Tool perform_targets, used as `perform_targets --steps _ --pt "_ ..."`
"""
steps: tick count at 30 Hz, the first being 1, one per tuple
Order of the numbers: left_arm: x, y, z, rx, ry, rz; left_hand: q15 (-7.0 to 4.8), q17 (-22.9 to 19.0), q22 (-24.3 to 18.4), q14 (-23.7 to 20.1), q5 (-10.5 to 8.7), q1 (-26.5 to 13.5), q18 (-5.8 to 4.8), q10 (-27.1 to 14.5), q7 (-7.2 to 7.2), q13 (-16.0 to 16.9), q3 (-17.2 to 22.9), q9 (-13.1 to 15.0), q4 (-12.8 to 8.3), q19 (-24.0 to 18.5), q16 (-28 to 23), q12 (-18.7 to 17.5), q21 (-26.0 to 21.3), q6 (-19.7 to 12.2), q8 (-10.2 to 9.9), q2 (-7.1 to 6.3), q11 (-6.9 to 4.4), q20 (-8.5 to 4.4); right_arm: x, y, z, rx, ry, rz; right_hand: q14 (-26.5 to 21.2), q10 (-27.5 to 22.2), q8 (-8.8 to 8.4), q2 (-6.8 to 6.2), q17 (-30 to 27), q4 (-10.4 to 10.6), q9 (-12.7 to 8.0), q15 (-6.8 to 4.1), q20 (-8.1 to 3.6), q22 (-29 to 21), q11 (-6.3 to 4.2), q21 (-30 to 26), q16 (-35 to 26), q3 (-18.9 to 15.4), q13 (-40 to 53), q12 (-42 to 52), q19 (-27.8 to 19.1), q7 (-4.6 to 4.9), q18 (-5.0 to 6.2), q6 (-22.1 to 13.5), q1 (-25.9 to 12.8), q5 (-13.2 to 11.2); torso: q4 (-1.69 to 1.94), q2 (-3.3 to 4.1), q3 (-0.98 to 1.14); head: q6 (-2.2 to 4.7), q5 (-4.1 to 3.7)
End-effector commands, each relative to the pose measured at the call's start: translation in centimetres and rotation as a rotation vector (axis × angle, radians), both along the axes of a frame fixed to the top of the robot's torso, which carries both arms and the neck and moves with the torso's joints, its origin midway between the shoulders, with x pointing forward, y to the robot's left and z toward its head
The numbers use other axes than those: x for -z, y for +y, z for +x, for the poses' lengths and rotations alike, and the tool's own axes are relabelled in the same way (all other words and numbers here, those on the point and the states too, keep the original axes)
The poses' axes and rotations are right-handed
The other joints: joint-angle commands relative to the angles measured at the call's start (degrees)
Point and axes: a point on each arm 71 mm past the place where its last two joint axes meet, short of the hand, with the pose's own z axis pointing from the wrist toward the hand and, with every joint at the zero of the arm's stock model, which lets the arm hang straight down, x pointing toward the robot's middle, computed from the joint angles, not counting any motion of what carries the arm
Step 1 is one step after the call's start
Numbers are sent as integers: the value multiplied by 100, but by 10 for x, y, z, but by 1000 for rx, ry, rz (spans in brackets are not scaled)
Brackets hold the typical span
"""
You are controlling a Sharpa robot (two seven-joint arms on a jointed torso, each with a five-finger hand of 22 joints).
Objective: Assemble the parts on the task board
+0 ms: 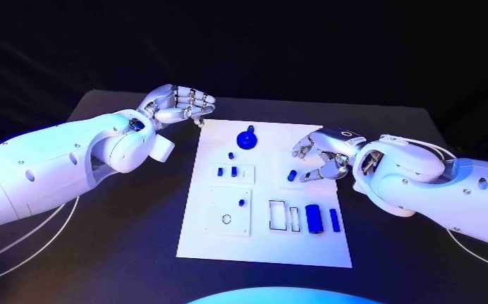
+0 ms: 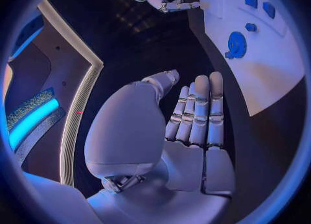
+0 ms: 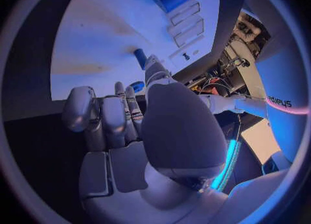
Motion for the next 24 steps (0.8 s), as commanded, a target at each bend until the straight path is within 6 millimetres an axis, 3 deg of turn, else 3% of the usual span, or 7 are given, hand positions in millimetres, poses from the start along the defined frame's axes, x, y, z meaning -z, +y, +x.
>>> perform_targets --steps 1,12,24 --pt "-1 -3 -1 24 -9 -8 -5 -8 -11 -42 7 -56 74 -55 184 1 -50 1 0 -31 35 45 -36 -54 -30 -20 -4 21 7 0 0 -10 51 -65 -4 5 -14 41 -3 -11 13 -18 -5 183 -22 22 -4 36 -5 71 13 -1 52 20 64 -30 -4 4 -3 9 18" --pt "-1 -2 -1 11 -5 3 -5 -8 -16 -42 8 -60 75 -58 183 5 -64 6 3 -31 44 63 -43 -49 -22 -20 -4 24 17 12 -1 -24 78 -53 104 433 36 331 201 -48 31 -130 -102 442 -161 502 167 306 17 435 304 78 -47 188 150 -39 4 11 -2 -9 54" --pt "-1 -2 -1 13 -4 3 -7 -8 -17 -38 11 -55 78 -57 181 8 -64 8 3 -28 51 75 -45 -45 -17 -9 -7 25 20 19 -2 -35 88 -41 179 903 63 479 440 -46 -3 -205 -176 666 -252 876 380 647 -15 428 474 122 -123 424 196 -95 0 2 -9 -37 70"
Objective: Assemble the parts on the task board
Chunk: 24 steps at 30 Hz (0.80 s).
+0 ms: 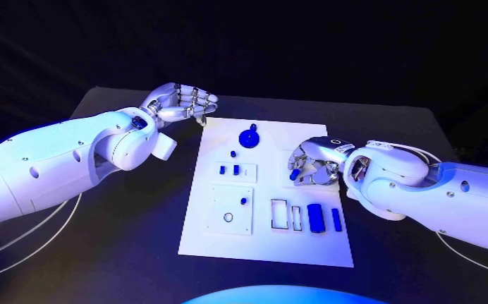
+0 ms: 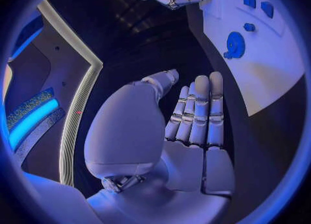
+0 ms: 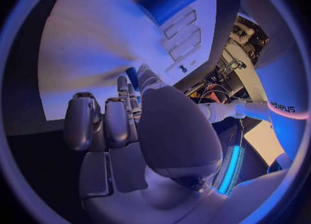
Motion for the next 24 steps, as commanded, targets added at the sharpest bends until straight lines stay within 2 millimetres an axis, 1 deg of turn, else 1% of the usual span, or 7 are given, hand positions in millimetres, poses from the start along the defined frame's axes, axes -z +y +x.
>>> perform_targets --steps 1,7,9,11,15,19,24 --pt "-1 -2 -1 13 -5 -3 -6 -9 -4 -38 11 -31 78 -37 181 7 -33 8 2 -29 35 19 -24 -45 -16 15 14 25 2 1 -1 -4 13 -8 100 74 41 59 32 2 -12 -42 3 680 -9 48 47 65 -10 -27 46 -6 -114 53 6 -23 -2 -5 -1 -7 3" --pt "-1 -2 -1 13 -2 -2 -8 -9 -5 -37 12 -26 79 -39 178 9 -33 10 2 -26 40 28 -25 -45 -14 22 12 26 2 2 -1 -7 9 -2 105 261 79 77 67 5 -20 -51 -10 742 -18 134 90 290 -36 -135 79 -15 -132 226 16 -21 -4 -6 -2 -8 7" --pt "-1 -2 -1 14 -1 -1 -8 -9 -5 -37 12 -26 79 -39 178 9 -33 10 2 -26 40 28 -25 -45 -14 22 12 26 2 3 -1 -8 5 3 113 369 117 101 104 0 -16 -59 -15 790 -25 213 126 458 -43 -196 109 -24 -148 349 39 -55 -4 -6 -2 -8 7" --pt "-1 -1 -1 14 0 -1 -8 -9 -5 -37 12 -26 79 -39 178 9 -33 10 2 -26 40 28 -25 -45 -14 22 12 26 1 4 -2 -9 1 9 118 459 129 97 131 -1 -21 -67 -22 829 -34 268 156 672 -51 -280 130 -32 -158 427 50 -217 -4 -4 -1 -14 2" --pt "-1 -1 -1 13 1 0 -8 -9 -5 -37 12 -26 79 -39 178 9 -33 10 2 -26 40 28 -25 -45 -14 22 12 26 1 5 -2 -3 -13 22 125 635 191 100 162 -25 1 -95 -43 897 -74 383 193 988 -37 -359 175 -70 -180 570 79 -215 -5 -3 1 -16 -4" --pt "0 -1 -1 12 3 1 -8 -9 -6 -36 12 -26 80 -41 178 10 -34 11 4 -24 43 33 -26 -46 -12 27 12 26 1 3 -1 21 -23 27 126 741 226 219 173 -13 29 -103 -56 920 -81 397 214 1300 -30 -455 178 -75 -183 609 -30 -222 -3 -7 -7 -30 -17" --pt "0 0 -1 11 4 2 -9 -9 -7 -36 13 -23 80 -44 177 11 -33 11 4 -22 45 38 -27 -46 -11 34 11 26 0 2 0 42 -28 31 124 846 283 123 176 -121 96 -113 -66 949 -94 416 232 1673 -18 -574 183 -85 -187 623 -112 -259 -3 -7 -3 -30 -15"
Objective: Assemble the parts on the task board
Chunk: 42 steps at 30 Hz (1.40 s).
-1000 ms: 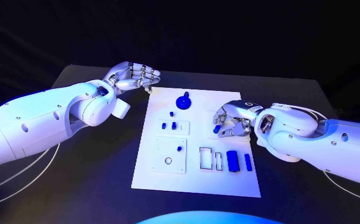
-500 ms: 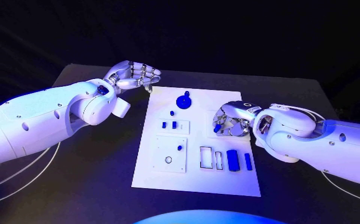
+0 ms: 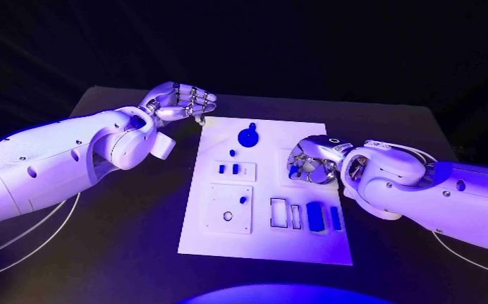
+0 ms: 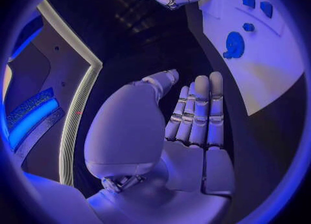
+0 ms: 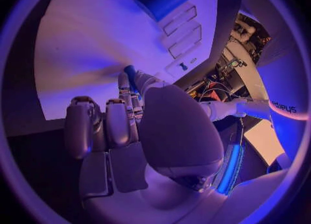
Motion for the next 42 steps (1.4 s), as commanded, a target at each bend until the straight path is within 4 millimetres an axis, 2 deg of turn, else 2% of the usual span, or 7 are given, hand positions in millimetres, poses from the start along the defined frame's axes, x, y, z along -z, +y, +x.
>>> perform_targets --steps 1,6,21,29,32,34,42 --pt "-1 -2 -1 13 -1 -2 -9 -10 -8 -36 13 -23 80 -44 177 6 -33 7 4 -23 23 38 -27 -46 -11 34 11 26 -1 -1 1 26 -16 10 146 60 67 -20 11 -80 95 -56 -17 958 -7 41 39 164 13 -46 54 -20 -110 55 -76 0 1 -1 1 -2 2" --pt "-1 -2 0 13 0 -2 -11 -10 -8 -35 15 -15 82 -47 176 7 -30 8 1 -20 26 44 -27 -47 -9 41 10 25 -2 -1 -1 30 -19 24 146 139 127 -71 10 -231 168 -58 -22 982 -12 62 50 434 27 -119 62 -14 -115 57 -148 5 2 -6 1 1 -2" --pt "1 -3 2 11 2 -2 -12 -12 -8 -36 16 -4 83 -54 176 8 -28 9 -4 -16 30 53 -26 -50 -7 48 10 24 -30 14 -24 -5 -18 147 144 215 183 -201 7 -335 239 -57 -22 997 -11 58 59 597 44 -189 60 -10 -115 58 -355 -5 1 -29 0 39 -5" --pt "3 -6 3 17 8 -5 -12 -12 -8 -36 16 -4 83 -54 176 8 -28 9 -4 -16 30 53 -26 -50 -7 48 10 24 -33 50 -30 -101 -32 176 144 221 187 -214 6 -343 244 -58 -22 1000 -12 62 59 608 46 -195 62 -8 -116 59 -373 -3 -11 -58 -2 25 60" --pt "3 -8 3 24 11 -6 -12 -12 -8 -36 16 -4 83 -54 176 8 -28 9 -4 -16 30 53 -26 -50 -7 48 10 24 -30 69 -35 -154 -35 184 144 222 188 -222 4 -348 246 -58 -22 994 -11 44 59 615 46 -200 54 -6 -112 57 -383 -1 5 -62 0 3 83" --pt "4 -10 3 28 13 -7 -12 -12 -8 -36 16 -4 83 -54 176 8 -28 9 -4 -16 30 53 -26 -50 -7 48 10 24 -27 81 -40 -187 -33 190 144 222 188 -223 4 -350 247 -58 -22 992 -11 38 59 617 46 -201 52 -6 -111 57 -383 1 15 -73 -2 -8 119" --pt "6 -15 4 37 18 -7 -12 -12 -8 -36 16 -4 83 -54 176 8 -28 9 -4 -16 30 53 -26 -50 -7 48 10 24 -15 114 -55 -282 -21 207 139 220 189 -247 -13 -389 254 -57 -22 987 -10 18 51 655 47 -222 44 -1 -107 48 -392 7 -6 -62 -6 -72 303"
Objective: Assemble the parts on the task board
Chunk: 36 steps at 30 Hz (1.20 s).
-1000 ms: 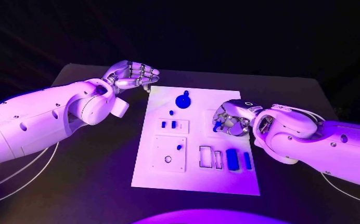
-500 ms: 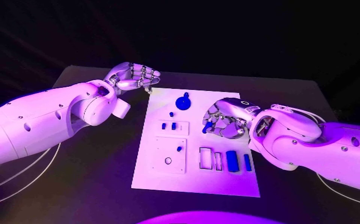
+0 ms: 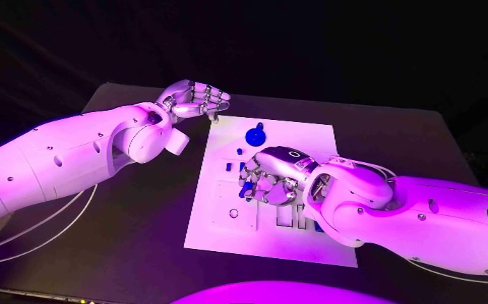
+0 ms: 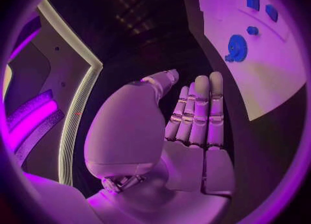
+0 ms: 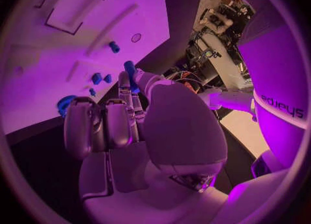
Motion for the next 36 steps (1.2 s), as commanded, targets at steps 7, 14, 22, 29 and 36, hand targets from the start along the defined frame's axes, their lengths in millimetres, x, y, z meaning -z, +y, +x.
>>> perform_targets --steps 7,14,22,29,36 --pt "0 -7 -1 31 8 -10 -11 -9 -10 -39 15 -1 83 -44 179 10 -30 6 -5 -13 33 41 -27 -54 -5 52 -9 23 9 24 -15 -98 -26 14 118 25 25 -15 -10 -12 255 -37 -22 984 0 -27 27 58 8 -31 45 14 -107 13 -56 43 -16 10 7 -55 213" --pt "1 -8 -1 35 10 -10 -11 -9 -10 -39 15 -1 83 -44 179 10 -30 6 -5 -13 33 41 -27 -54 -5 52 -9 23 19 29 -18 -111 -2 -4 116 25 24 -20 -19 -20 258 -33 -21 977 7 -51 23 78 9 -42 35 23 -102 6 -78 45 -15 5 2 -76 276" --pt "1 -8 -1 36 10 -9 -11 -9 -10 -39 15 -1 83 -44 179 10 -30 6 -5 -13 33 41 -27 -54 -5 52 -9 23 29 30 -18 -124 -8 -61 116 23 23 -32 -16 -35 260 -31 -19 979 9 -49 25 93 10 -51 36 26 -103 0 -87 50 -15 5 0 -103 312" --pt "1 -8 -1 36 10 -8 -9 -12 -11 -44 14 2 82 -57 179 11 -35 8 -5 -11 37 55 -29 -58 -2 54 -8 23 34 28 -16 -122 -19 -98 116 23 23 -32 -16 -35 260 -31 -19 979 9 -49 25 93 10 -51 36 26 -103 0 -87 50 -12 5 -2 -126 327" --pt "1 -8 -2 36 10 -8 -9 -12 -11 -44 14 2 82 -57 179 11 -35 8 -5 -11 37 55 -29 -58 -2 54 -8 23 38 28 -16 -120 -21 -107 116 26 24 -42 -14 -46 263 -29 -18 983 10 -42 27 105 11 -57 39 28 -105 -1 -99 53 -11 7 -2 -135 337"
